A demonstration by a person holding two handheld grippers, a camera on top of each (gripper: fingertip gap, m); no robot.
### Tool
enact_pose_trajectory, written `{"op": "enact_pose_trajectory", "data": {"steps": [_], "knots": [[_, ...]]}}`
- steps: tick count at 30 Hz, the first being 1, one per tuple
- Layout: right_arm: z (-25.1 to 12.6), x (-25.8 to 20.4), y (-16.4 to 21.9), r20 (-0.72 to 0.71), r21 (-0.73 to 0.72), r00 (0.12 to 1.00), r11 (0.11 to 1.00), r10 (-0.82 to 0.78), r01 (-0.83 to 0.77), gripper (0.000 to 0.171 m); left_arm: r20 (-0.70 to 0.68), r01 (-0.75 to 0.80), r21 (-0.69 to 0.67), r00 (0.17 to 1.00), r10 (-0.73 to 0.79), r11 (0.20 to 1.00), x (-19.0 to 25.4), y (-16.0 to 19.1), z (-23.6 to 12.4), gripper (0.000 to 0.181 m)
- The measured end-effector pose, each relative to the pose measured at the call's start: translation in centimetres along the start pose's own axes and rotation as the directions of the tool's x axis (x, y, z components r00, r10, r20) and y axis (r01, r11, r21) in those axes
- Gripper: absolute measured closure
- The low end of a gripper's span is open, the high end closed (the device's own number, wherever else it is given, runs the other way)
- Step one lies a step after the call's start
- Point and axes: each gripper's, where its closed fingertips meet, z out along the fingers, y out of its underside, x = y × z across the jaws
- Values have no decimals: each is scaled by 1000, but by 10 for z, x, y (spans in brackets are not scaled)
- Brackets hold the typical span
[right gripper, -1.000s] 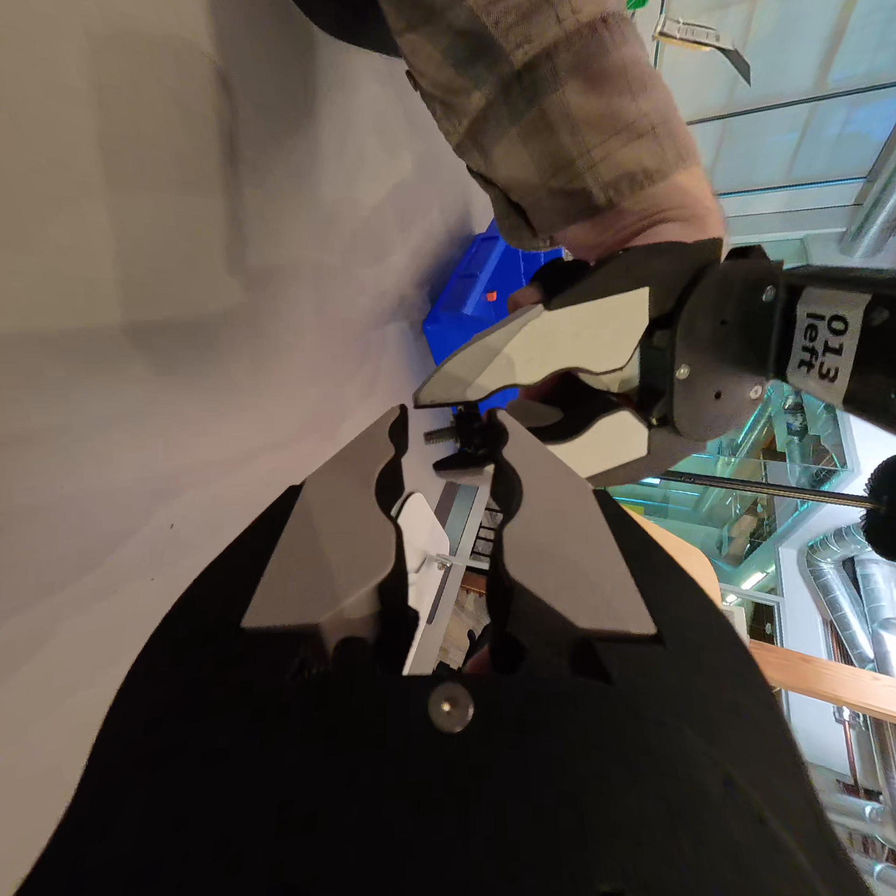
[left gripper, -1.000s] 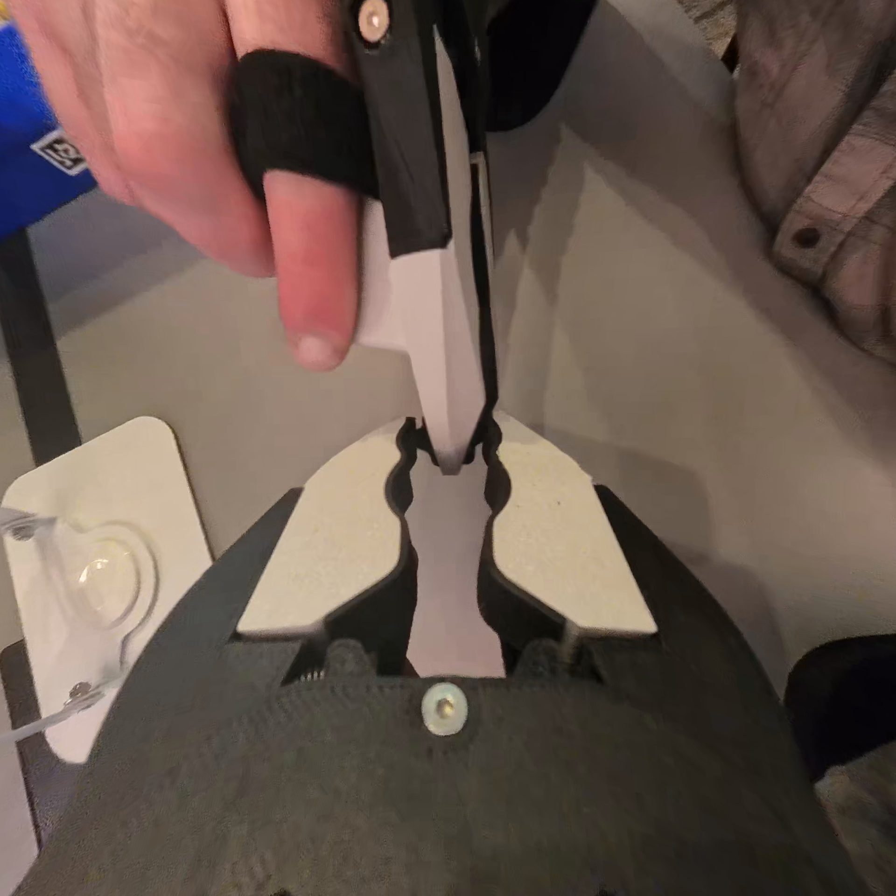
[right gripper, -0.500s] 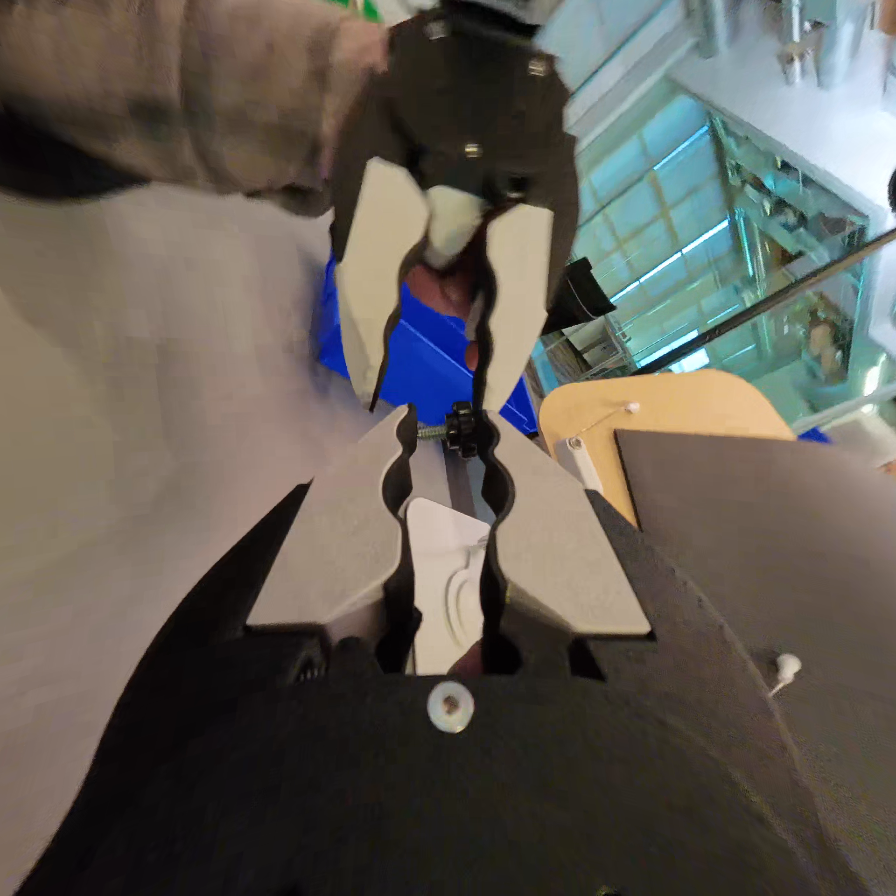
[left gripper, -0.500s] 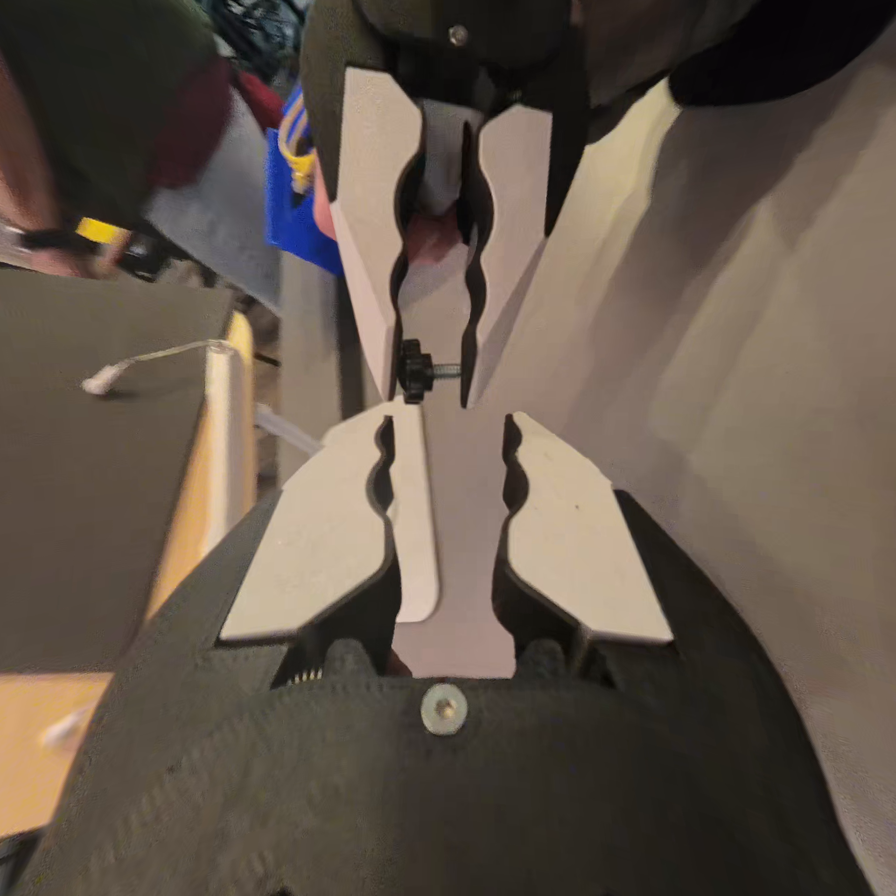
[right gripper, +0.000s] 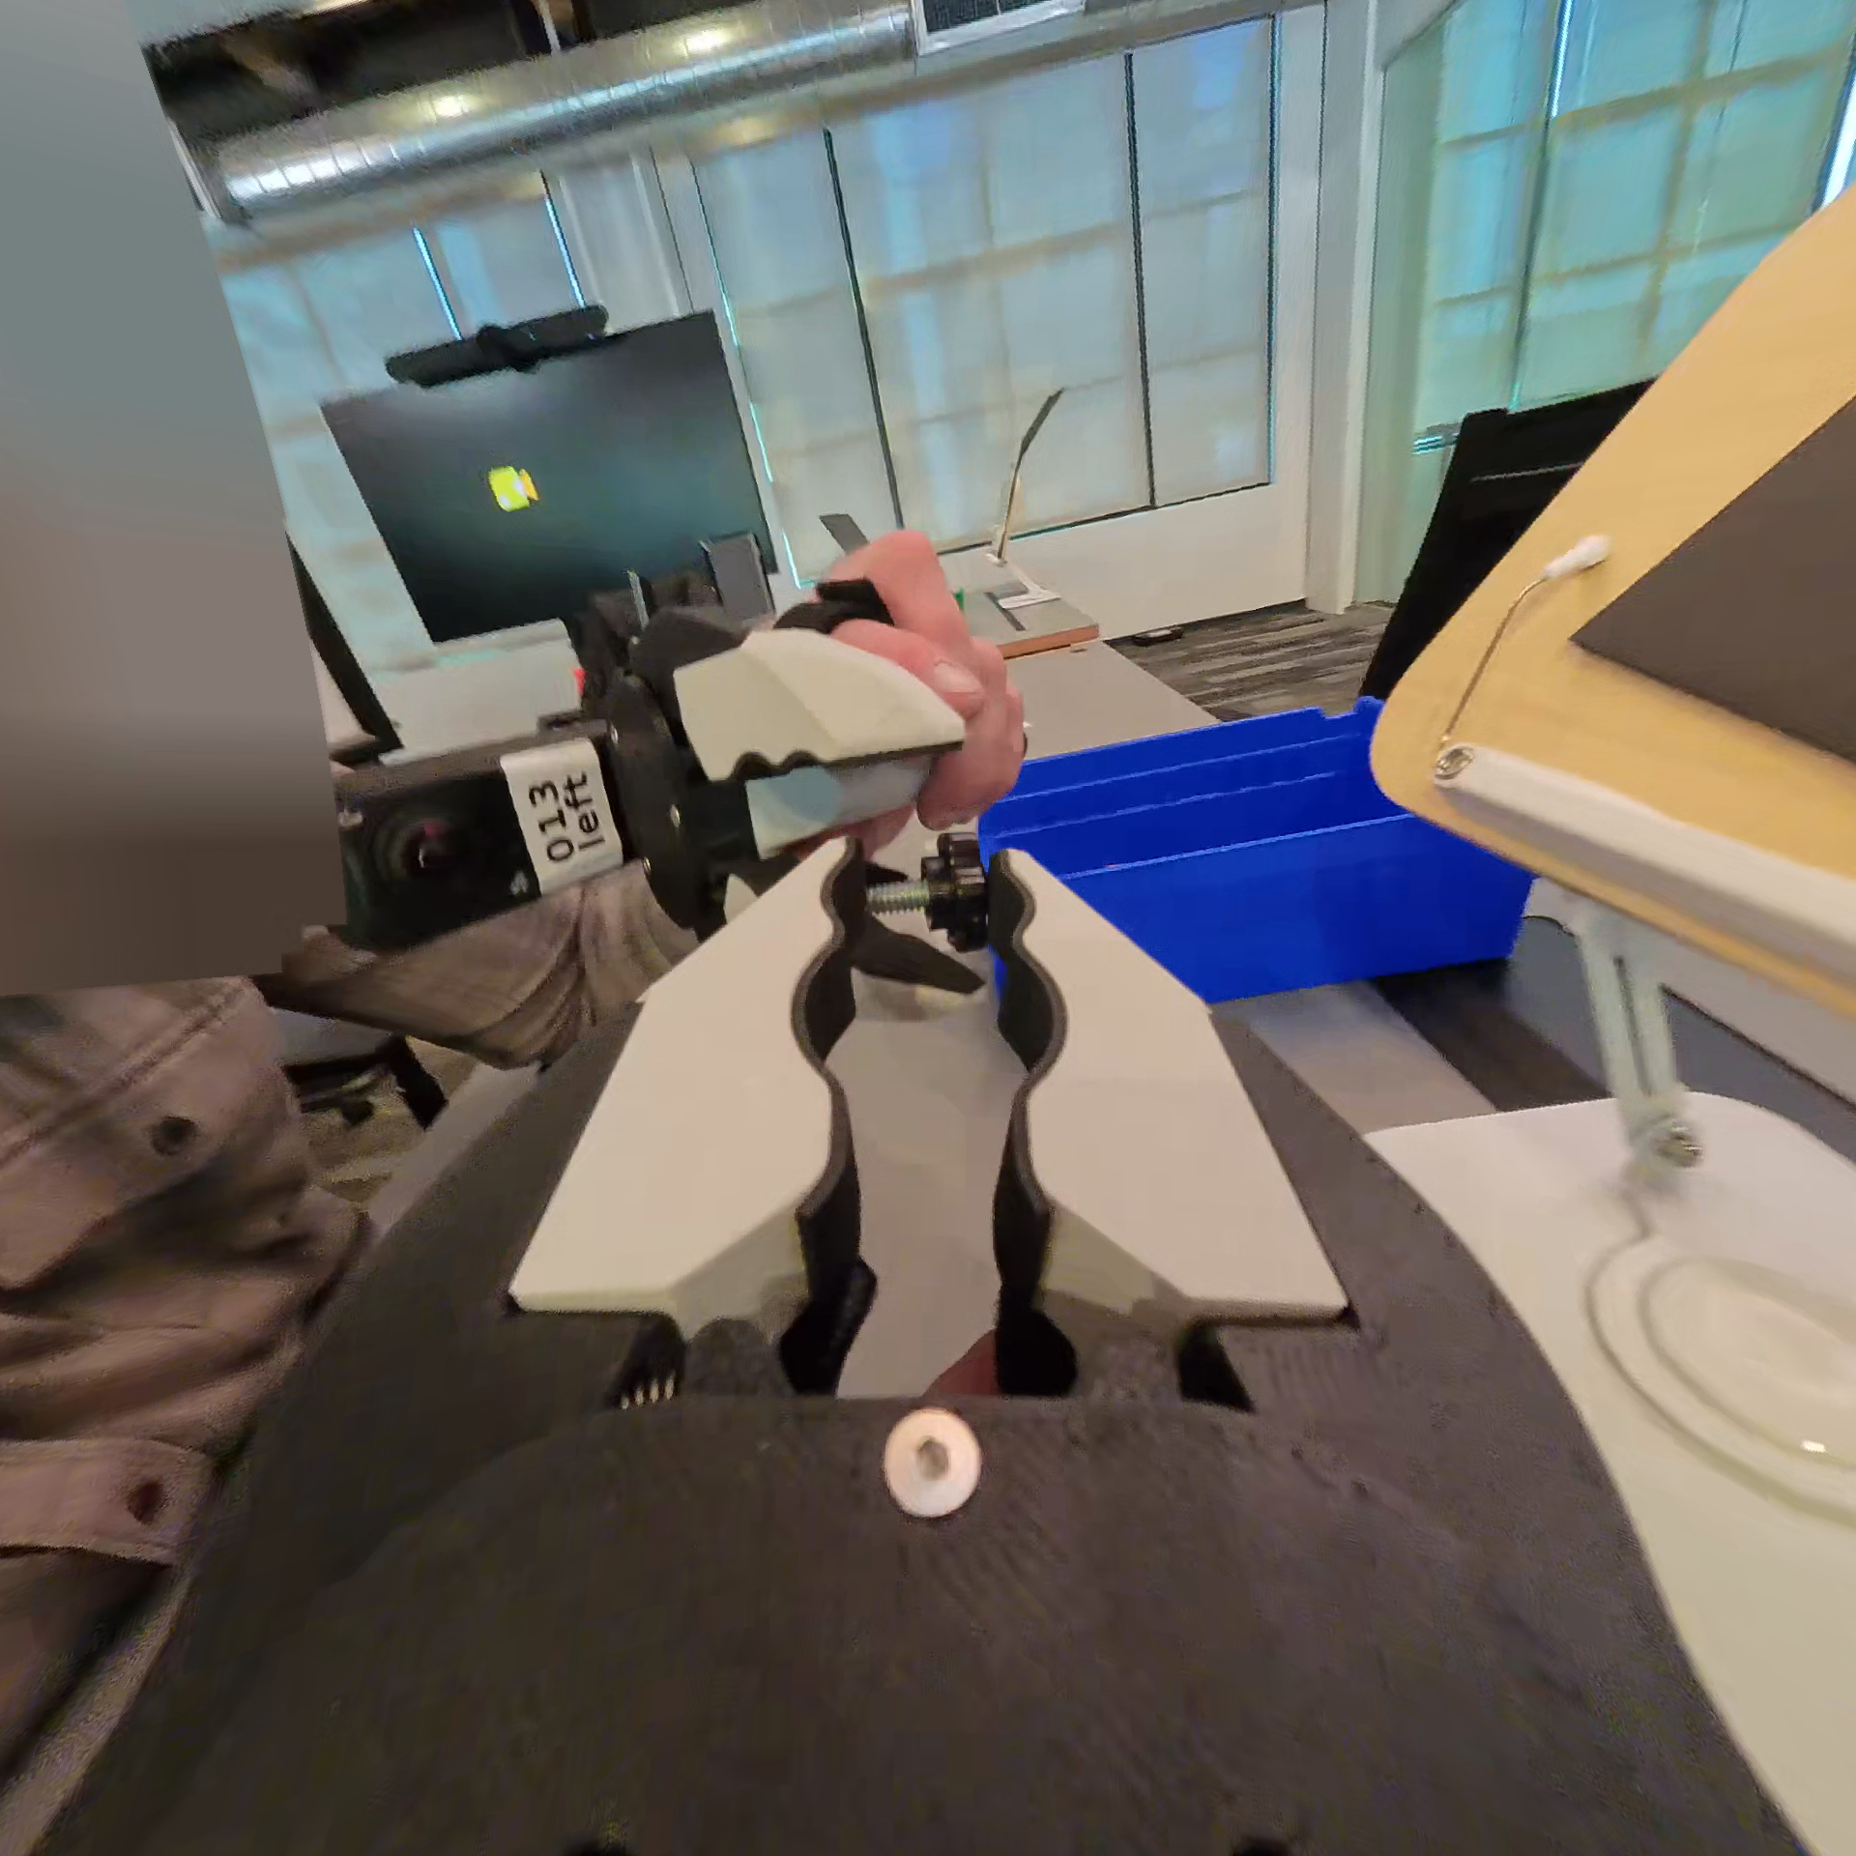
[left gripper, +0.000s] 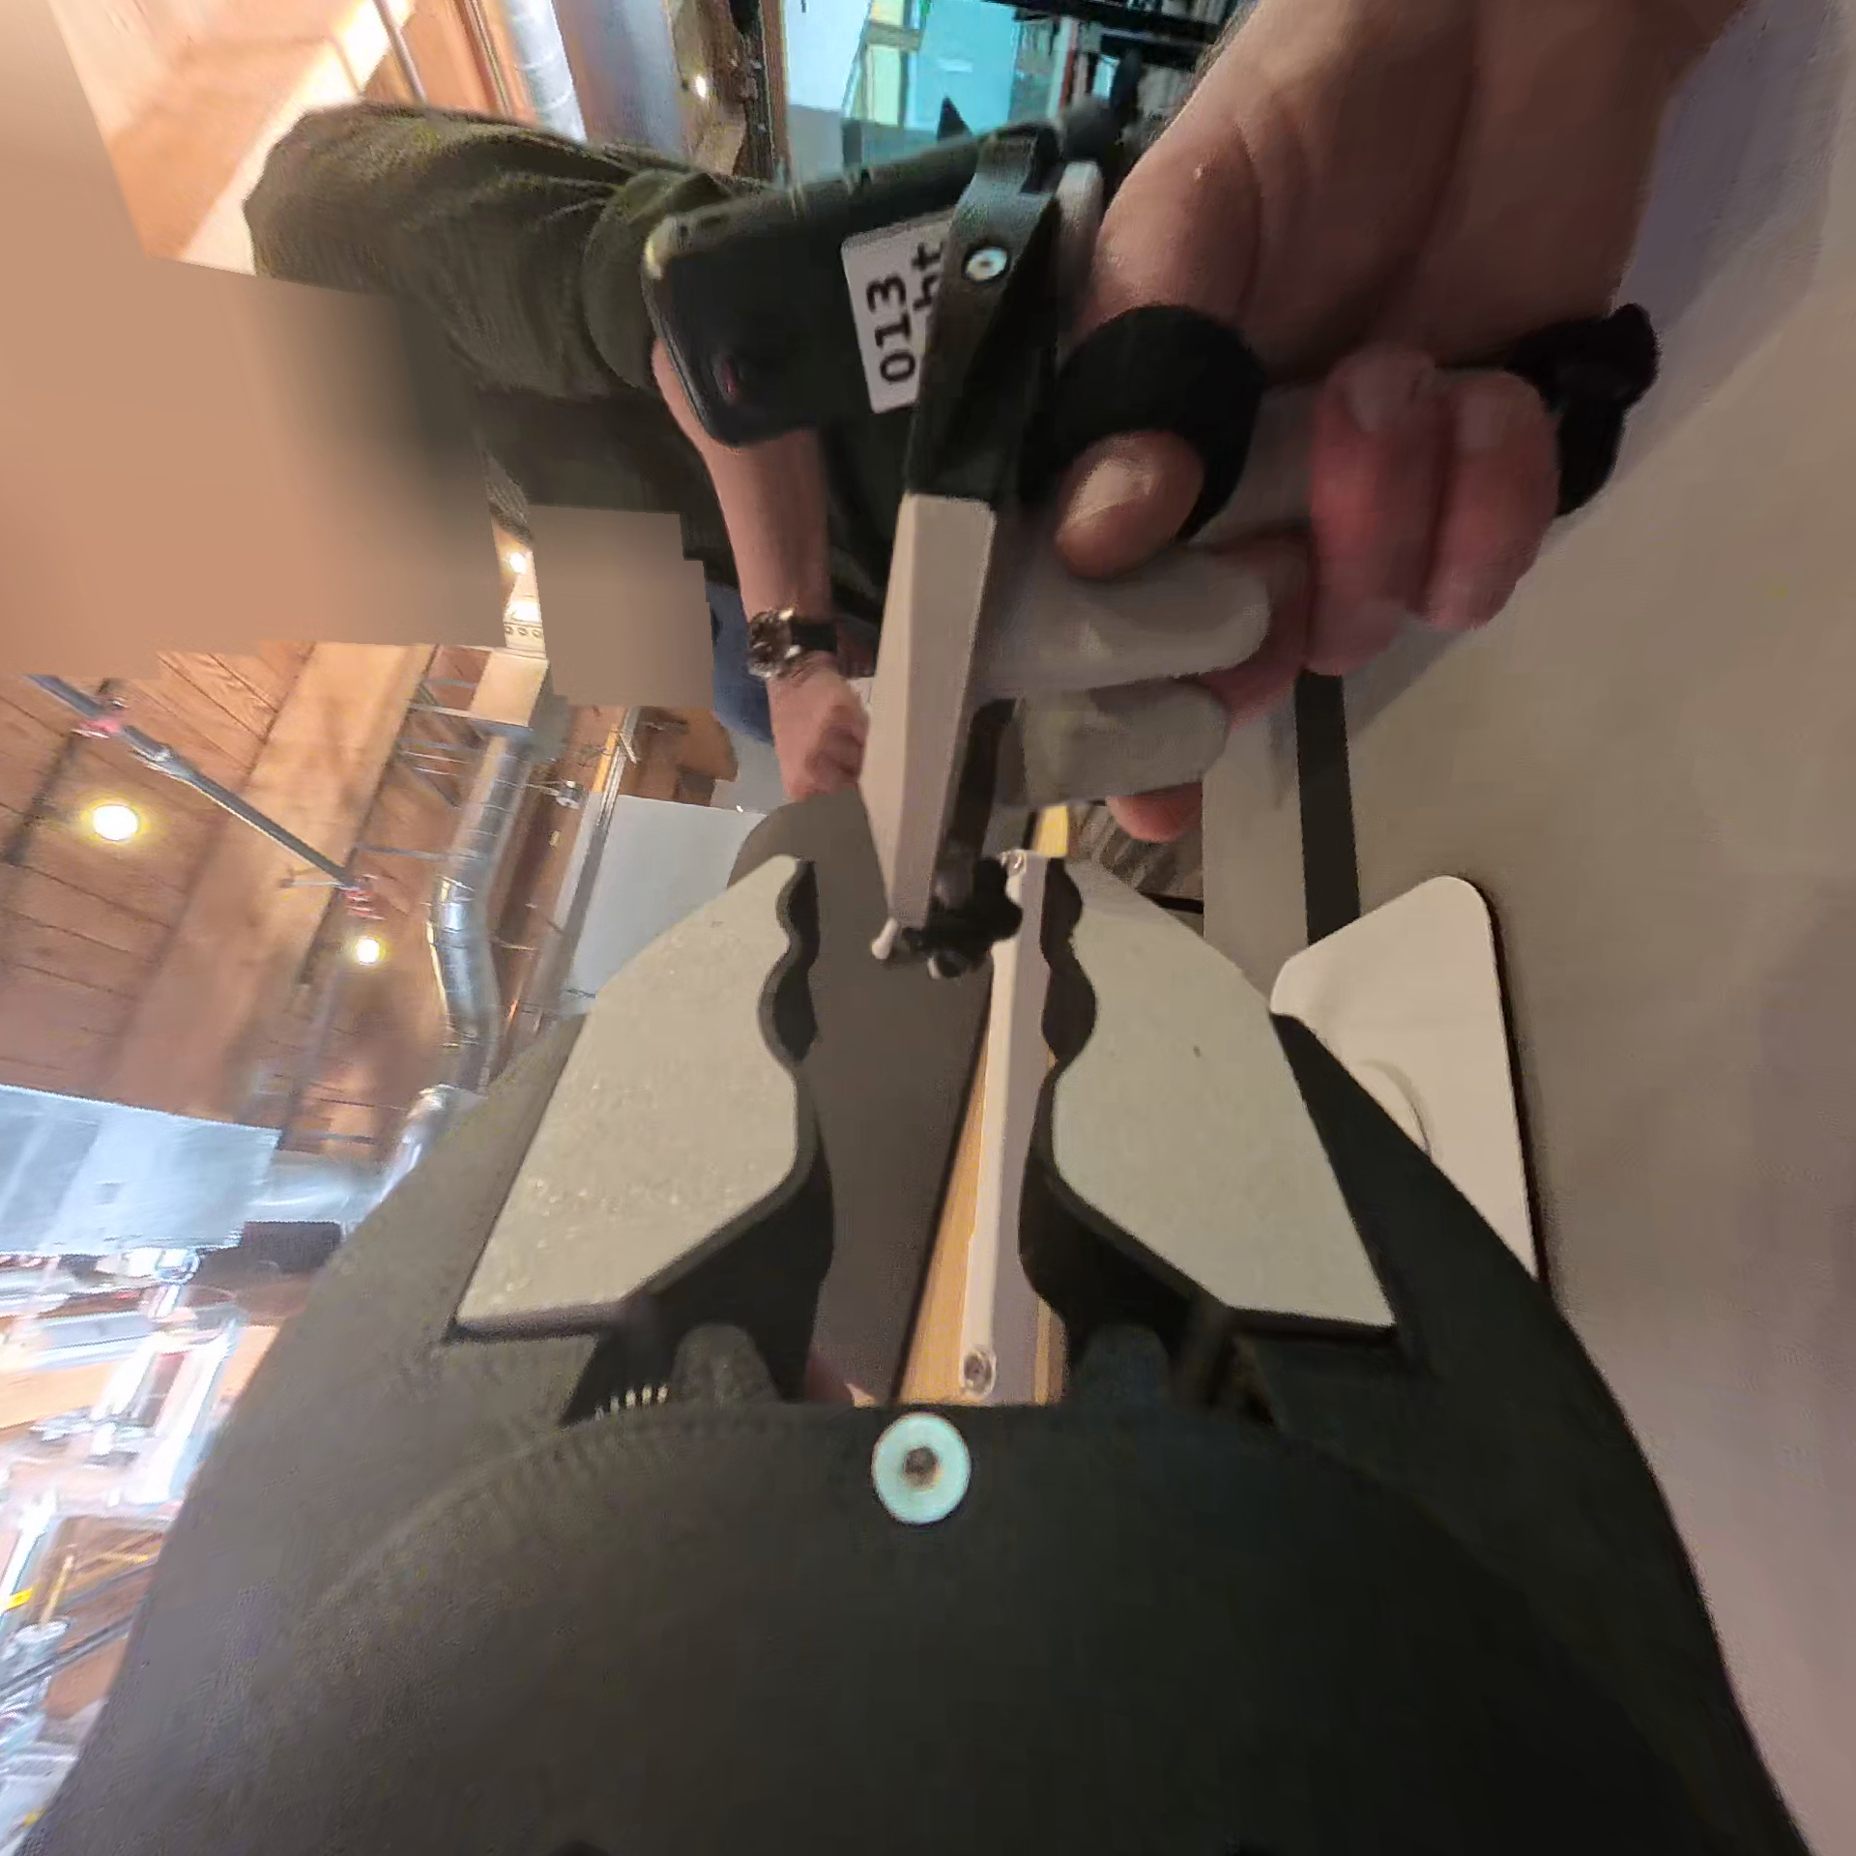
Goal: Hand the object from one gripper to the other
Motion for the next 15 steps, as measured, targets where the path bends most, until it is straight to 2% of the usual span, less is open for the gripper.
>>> {"op": "enact_pose_trajectory", "data": {"steps": [4,15], "knots": [[3,-7,1,67,17,994,996,81,-82,150,25,-10,-1,1000,10,1000,4,-2,4,154],[2,-11,-3,76,26,994,996,84,-86,150,43,33,-1,999,-33,999,0,-3,4,156]]}}
